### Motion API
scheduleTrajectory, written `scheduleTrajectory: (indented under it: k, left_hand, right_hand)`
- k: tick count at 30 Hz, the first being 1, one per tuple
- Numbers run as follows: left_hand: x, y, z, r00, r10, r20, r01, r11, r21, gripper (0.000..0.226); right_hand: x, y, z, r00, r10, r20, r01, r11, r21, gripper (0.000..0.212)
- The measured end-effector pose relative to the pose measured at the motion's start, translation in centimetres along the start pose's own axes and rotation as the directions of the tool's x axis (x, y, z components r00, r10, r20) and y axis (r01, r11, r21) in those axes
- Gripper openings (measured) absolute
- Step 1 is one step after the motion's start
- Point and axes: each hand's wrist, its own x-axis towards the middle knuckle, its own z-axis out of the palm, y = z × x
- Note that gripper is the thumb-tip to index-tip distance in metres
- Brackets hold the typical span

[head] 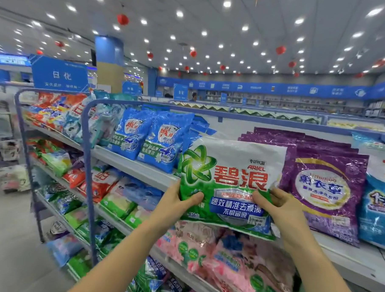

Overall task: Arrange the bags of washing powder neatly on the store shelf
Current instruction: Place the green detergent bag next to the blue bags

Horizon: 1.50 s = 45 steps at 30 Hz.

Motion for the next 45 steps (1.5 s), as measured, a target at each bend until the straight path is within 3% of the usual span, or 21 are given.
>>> scheduleTrajectory:
  k: [7, 10, 22, 25, 28, 31, 33, 39, 45]
  left_hand:
    - [8.4, -0.3, -4.5, 0.996, 0.01, -0.087, -0.011, 1.0, -0.011, 0.016]
    - [12.2, -1.1, -6.3, 0.994, 0.016, -0.106, -0.015, 1.0, 0.002, 0.017]
    - [21.6, -8.6, -12.1, 0.966, -0.042, 0.254, 0.026, 0.998, 0.065, 0.042]
    - [21.6, -8.7, -12.1, 0.933, 0.006, 0.361, -0.073, 0.982, 0.173, 0.04]
    - [22.9, -8.8, -11.9, 0.933, -0.02, 0.36, -0.103, 0.943, 0.317, 0.064]
    - [23.8, -8.9, -11.5, 0.919, -0.034, 0.393, -0.107, 0.937, 0.331, 0.086]
    - [23.7, -9.1, -11.0, 0.926, -0.02, 0.378, -0.114, 0.937, 0.329, 0.094]
    - [23.3, -9.3, -8.6, 0.989, 0.098, 0.115, -0.139, 0.883, 0.448, 0.05]
    - [24.7, -9.8, -7.8, 0.99, 0.082, 0.119, -0.135, 0.813, 0.566, 0.066]
  right_hand:
    - [8.3, 0.6, 4.9, 0.997, -0.025, 0.073, 0.028, 0.999, -0.044, 0.017]
    - [11.0, 1.7, 7.0, 0.998, -0.049, 0.037, 0.052, 0.994, -0.097, 0.021]
    - [12.4, 7.5, 12.2, 0.982, -0.068, -0.174, 0.002, 0.934, -0.358, 0.025]
    - [11.4, 8.1, 12.6, 0.975, -0.06, -0.214, -0.054, 0.87, -0.489, 0.019]
    - [11.4, 8.3, 13.3, 0.952, -0.077, -0.296, -0.125, 0.785, -0.606, 0.019]
    - [11.8, 8.9, 14.1, 0.911, -0.134, -0.39, -0.202, 0.68, -0.705, 0.029]
    - [12.1, 9.5, 14.5, 0.88, -0.192, -0.434, -0.242, 0.605, -0.759, 0.029]
    - [13.2, 9.7, 15.2, 0.863, -0.228, -0.452, -0.274, 0.541, -0.796, 0.046]
    - [14.4, 9.9, 15.3, 0.842, -0.215, -0.495, -0.365, 0.448, -0.816, 0.048]
